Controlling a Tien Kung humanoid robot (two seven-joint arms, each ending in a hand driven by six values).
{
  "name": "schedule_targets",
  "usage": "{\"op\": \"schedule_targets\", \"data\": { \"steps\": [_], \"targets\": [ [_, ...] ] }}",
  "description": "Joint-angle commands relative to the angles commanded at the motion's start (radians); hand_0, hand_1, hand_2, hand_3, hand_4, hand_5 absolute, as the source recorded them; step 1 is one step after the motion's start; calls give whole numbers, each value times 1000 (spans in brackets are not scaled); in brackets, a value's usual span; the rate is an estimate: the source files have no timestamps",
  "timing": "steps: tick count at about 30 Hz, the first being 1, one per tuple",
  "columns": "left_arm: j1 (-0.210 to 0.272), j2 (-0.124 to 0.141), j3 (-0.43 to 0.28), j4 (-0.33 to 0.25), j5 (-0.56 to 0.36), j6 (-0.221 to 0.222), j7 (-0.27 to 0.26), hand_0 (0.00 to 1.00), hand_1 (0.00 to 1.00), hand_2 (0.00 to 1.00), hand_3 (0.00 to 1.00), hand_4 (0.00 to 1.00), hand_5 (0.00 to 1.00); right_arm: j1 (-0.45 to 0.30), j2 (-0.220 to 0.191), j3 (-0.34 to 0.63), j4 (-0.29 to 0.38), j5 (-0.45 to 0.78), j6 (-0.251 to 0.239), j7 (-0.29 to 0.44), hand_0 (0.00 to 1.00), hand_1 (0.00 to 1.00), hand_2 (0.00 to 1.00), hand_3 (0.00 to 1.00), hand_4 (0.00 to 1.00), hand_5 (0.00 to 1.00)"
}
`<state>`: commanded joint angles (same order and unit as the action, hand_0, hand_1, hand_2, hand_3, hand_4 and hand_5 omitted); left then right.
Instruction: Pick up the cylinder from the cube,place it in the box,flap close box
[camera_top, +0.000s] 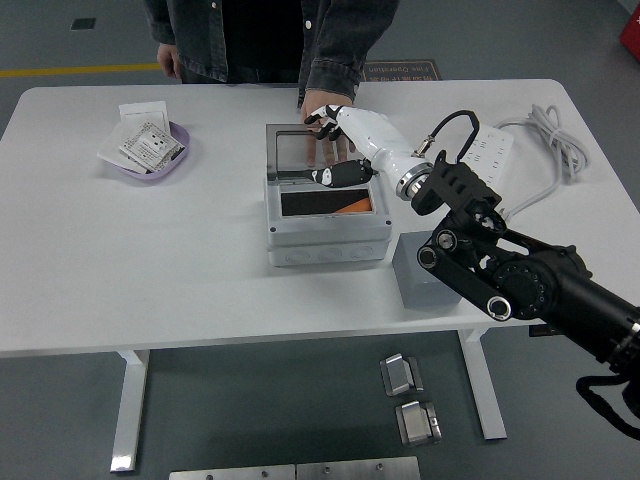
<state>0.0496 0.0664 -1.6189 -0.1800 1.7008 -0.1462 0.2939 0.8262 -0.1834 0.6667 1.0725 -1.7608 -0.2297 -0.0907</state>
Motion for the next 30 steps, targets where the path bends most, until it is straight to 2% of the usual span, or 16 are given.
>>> {"op": "schedule_targets", "data": {
  "steps": [4, 10, 16, 22, 26, 30],
  "targets": [
    [-2, 1, -1, 0, 1, -2, 2, 670, 717, 640, 706, 685, 392, 49, 5, 5, -32, -3, 12, -3, 681, 568, 633, 737, 891, 293],
    [-6, 7, -9, 0, 14, -4, 6, 668, 716, 638, 704, 683, 383, 116, 29, -31, -146, 42, 19, 19, 675, 569, 638, 735, 897, 299],
    [-14, 10, -13, 0, 22, -6, 8, 667, 716, 638, 703, 682, 381, 155, 84, -70, -290, 97, 14, 53, 677, 568, 639, 734, 900, 311],
    [-24, 11, -13, 0, 30, -8, 7, 667, 716, 636, 703, 682, 380, 154, 140, -74, -417, 130, -4, 80, 679, 565, 641, 733, 899, 306],
    [-31, 11, -12, 0, 34, -9, 5, 667, 716, 634, 702, 683, 381, 140, 156, -80, -455, 141, -12, 94, 687, 558, 641, 732, 901, 308],
    [-31, 9, -8, 0, 33, -9, 5, 667, 716, 635, 702, 682, 381, 122, 150, -93, -444, 146, -16, 96, 687, 556, 641, 725, 893, 322]
  ]
}}
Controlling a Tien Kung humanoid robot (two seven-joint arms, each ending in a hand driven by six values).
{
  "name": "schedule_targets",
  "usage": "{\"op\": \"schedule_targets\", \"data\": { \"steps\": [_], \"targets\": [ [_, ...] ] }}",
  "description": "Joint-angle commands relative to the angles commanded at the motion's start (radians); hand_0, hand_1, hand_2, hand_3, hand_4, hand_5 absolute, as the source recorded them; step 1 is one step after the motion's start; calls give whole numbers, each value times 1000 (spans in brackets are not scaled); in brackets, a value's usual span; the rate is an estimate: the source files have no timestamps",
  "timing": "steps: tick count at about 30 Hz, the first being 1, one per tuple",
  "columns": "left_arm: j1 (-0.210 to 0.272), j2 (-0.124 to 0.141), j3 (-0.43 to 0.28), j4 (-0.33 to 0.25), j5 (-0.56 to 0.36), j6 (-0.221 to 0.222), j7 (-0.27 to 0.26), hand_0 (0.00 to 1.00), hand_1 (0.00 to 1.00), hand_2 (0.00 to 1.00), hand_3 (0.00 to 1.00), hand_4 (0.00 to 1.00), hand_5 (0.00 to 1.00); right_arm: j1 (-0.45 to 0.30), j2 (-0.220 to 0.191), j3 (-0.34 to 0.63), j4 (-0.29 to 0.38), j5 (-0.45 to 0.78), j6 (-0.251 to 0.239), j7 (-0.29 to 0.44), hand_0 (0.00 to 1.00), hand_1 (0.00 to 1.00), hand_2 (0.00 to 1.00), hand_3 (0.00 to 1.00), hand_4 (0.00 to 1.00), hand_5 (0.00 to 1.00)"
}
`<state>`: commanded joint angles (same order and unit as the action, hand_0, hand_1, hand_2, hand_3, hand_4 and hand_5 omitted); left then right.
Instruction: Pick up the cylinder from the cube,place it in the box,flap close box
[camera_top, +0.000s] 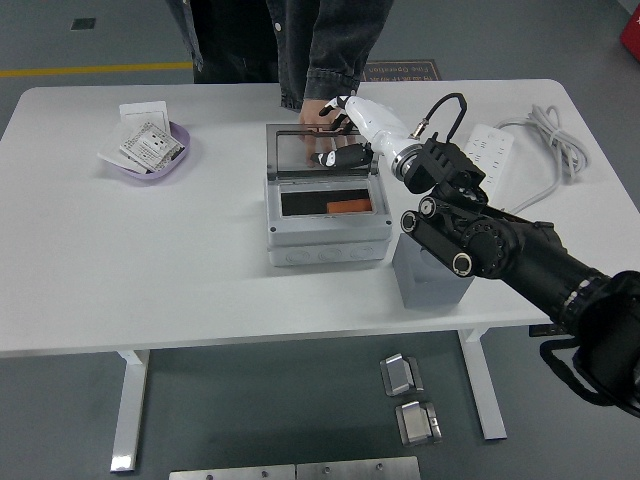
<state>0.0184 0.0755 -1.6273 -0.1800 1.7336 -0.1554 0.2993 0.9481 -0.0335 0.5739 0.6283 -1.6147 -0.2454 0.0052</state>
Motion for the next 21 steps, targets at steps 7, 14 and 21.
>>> {"op": "schedule_targets", "data": {
  "steps": [7, 14, 21],
  "targets": [
    [6, -2, 3, 0, -6, 4, 0, 667, 715, 634, 701, 681, 381, -21, -49, -19, 111, -30, -1, -19, 684, 549, 638, 723, 892, 336],
    [14, -2, 14, 0, -15, 7, -4, 667, 715, 635, 702, 681, 381, -40, -97, -58, 232, -39, -5, -35, 687, 549, 637, 719, 897, 347],
    [23, -6, 20, 0, -18, 8, -4, 667, 715, 637, 702, 681, 382, -71, -143, -75, 336, -54, -7, -46, 680, 542, 636, 720, 895, 349]
  ]
}}
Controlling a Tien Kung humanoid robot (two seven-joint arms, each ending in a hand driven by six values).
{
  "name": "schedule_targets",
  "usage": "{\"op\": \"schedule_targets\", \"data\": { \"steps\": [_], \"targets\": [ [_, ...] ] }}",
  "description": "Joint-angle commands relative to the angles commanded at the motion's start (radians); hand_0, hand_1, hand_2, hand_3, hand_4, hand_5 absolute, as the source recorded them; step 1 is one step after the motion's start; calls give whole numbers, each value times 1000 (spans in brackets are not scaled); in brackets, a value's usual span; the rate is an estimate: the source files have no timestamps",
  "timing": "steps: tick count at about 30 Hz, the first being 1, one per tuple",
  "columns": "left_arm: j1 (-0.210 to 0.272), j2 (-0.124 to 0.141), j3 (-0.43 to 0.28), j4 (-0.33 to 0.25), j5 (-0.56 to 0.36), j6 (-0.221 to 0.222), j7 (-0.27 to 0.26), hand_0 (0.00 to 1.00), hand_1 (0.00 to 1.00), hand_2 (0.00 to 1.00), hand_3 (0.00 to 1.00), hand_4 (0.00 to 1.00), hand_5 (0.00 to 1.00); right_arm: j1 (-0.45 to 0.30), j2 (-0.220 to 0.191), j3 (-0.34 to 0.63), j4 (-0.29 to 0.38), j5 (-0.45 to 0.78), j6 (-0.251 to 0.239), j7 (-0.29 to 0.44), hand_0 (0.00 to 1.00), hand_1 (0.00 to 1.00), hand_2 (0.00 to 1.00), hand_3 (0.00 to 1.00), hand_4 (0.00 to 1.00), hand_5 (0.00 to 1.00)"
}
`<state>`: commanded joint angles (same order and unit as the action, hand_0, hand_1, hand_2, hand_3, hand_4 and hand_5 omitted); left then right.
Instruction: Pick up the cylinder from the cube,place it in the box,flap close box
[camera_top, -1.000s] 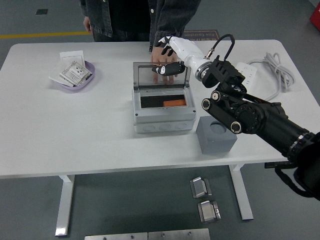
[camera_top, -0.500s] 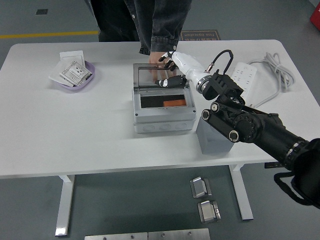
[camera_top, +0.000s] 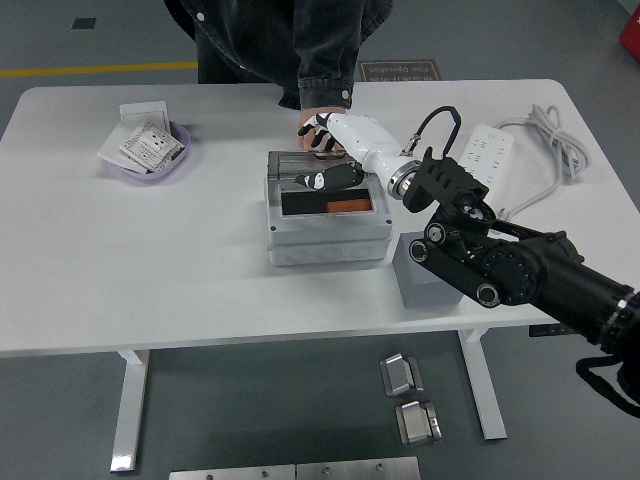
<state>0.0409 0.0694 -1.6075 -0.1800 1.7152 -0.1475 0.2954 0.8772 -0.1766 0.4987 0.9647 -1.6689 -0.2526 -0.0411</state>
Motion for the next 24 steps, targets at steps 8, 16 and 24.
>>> {"op": "schedule_targets", "data": {
  "steps": [8, 16, 24],
  "targets": [
    [5, -4, 11, 0, -13, 2, -2, 668, 716, 637, 701, 680, 382, -43, -52, -11, 77, -8, 0, -8, 642, 533, 632, 716, 890, 349],
    [7, -6, 16, 0, -18, 2, -2, 667, 717, 636, 700, 677, 380, -83, -84, -14, 140, -21, -1, -18, 624, 527, 633, 716, 889, 352],
    [7, -11, 18, 0, -21, 1, -3, 668, 716, 636, 699, 676, 379, -119, -86, -6, 158, -24, -8, -20, 614, 525, 636, 716, 891, 354]
  ]
}}
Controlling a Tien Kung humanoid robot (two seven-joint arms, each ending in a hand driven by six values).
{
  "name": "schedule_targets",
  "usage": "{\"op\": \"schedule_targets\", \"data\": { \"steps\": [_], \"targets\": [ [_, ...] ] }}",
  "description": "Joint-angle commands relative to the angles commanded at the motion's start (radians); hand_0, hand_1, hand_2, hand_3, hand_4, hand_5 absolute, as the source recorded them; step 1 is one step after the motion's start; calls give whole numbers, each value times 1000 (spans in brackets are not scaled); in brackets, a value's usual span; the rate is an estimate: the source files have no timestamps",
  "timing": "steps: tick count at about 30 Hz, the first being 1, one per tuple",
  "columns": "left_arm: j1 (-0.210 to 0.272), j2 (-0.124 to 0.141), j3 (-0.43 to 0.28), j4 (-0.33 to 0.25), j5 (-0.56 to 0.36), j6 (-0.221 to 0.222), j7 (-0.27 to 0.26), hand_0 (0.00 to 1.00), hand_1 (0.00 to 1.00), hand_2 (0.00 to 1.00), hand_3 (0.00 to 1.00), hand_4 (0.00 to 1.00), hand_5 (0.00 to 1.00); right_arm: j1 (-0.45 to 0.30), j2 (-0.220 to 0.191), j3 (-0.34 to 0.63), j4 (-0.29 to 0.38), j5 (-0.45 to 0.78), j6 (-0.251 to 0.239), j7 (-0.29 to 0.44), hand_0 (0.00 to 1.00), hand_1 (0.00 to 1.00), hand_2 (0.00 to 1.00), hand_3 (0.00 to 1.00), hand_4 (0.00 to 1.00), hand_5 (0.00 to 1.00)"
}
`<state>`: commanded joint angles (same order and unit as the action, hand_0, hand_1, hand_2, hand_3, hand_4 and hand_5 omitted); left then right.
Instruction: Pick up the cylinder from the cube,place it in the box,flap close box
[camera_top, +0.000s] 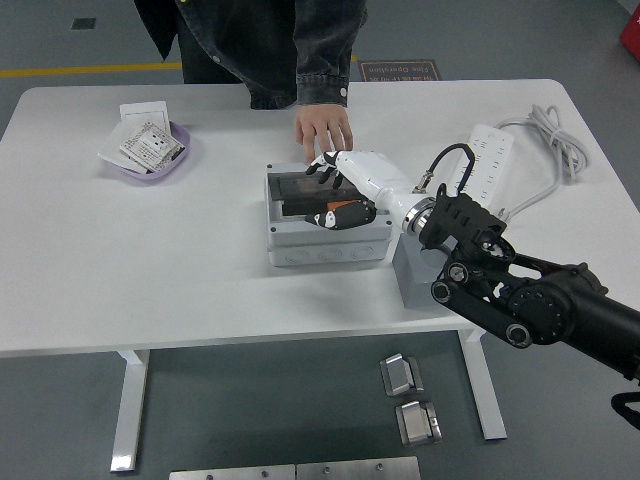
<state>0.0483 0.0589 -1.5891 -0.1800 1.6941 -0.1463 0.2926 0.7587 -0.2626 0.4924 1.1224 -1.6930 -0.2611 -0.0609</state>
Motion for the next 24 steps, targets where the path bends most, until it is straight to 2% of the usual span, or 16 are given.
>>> {"op": "schedule_targets", "data": {
  "steps": [7, 12, 16, 21, 24],
  "targets": [
    [1, -3, -2, 0, 4, 0, 1, 668, 717, 636, 698, 675, 379, -32, 2, 40, 3, -7, -6, 5, 613, 522, 635, 714, 888, 356],
    [2, -1, -12, 0, 11, 1, 2, 668, 718, 636, 698, 675, 378, -66, -26, 136, 45, -47, 4, -1, 615, 516, 637, 714, 889, 364],
    [3, 5, -17, 0, 15, 1, 3, 668, 717, 635, 697, 673, 378, -127, -68, 226, 111, -65, 6, 4, 615, 515, 632, 713, 888, 366],
    [7, 12, -12, 0, 0, 3, 2, 668, 717, 635, 696, 673, 379, -254, -131, 380, 225, -26, -19, 50, 617, 510, 633, 713, 886, 371],
    [13, 15, -7, 0, -9, 5, 2, 668, 717, 635, 696, 673, 379, -333, -142, 474, 288, 9, -30, 80, 617, 510, 633, 713, 886, 371]
  ]
}}
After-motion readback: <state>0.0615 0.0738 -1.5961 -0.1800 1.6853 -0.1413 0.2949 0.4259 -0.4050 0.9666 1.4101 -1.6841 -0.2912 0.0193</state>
